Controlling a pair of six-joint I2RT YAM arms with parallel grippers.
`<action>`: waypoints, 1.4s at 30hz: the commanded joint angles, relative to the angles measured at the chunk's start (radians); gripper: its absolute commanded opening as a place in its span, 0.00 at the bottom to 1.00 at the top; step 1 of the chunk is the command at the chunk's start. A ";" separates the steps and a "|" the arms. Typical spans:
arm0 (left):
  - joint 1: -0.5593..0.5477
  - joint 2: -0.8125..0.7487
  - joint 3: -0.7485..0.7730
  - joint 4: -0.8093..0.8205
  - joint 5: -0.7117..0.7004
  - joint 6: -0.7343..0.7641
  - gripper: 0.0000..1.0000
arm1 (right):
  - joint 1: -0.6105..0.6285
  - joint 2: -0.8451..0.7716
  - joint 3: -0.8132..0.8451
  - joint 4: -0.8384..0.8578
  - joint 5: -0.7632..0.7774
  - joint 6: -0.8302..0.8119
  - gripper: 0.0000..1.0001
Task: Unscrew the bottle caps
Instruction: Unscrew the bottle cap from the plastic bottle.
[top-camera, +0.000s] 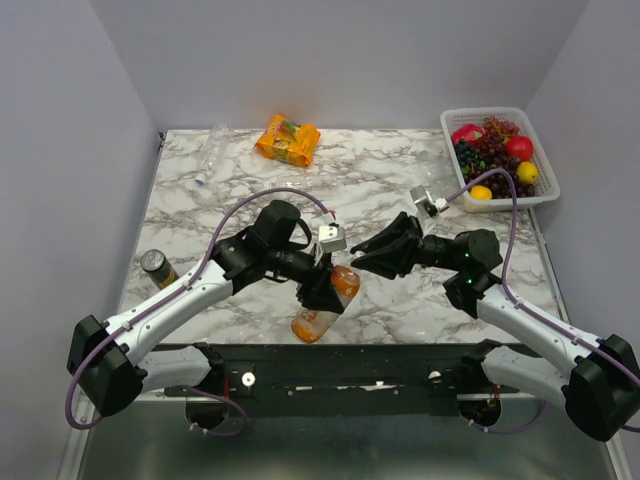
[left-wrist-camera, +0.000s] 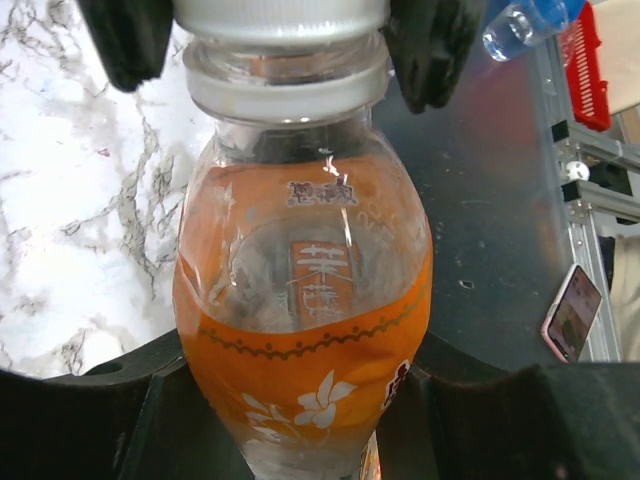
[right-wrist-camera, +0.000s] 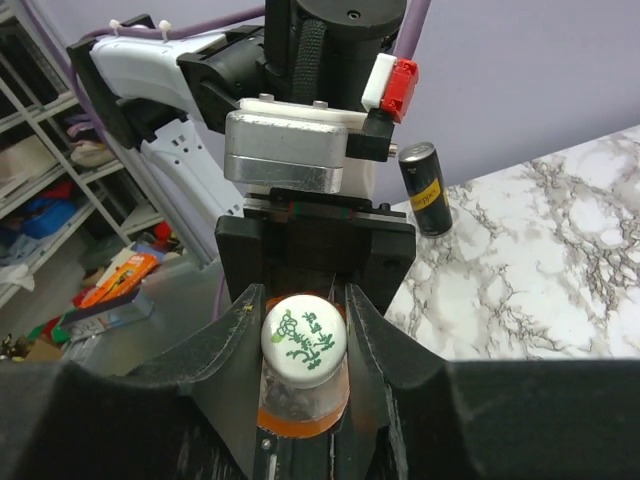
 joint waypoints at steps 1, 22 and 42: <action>0.006 -0.017 0.014 0.136 0.150 -0.032 0.39 | -0.013 0.027 -0.044 0.011 -0.073 -0.007 0.39; 0.013 -0.010 0.039 0.031 -0.481 -0.024 0.39 | -0.091 -0.193 -0.032 -0.419 0.134 -0.134 0.88; -0.106 0.056 0.042 -0.026 -0.932 -0.029 0.39 | 0.008 -0.131 0.137 -0.703 0.542 -0.042 0.72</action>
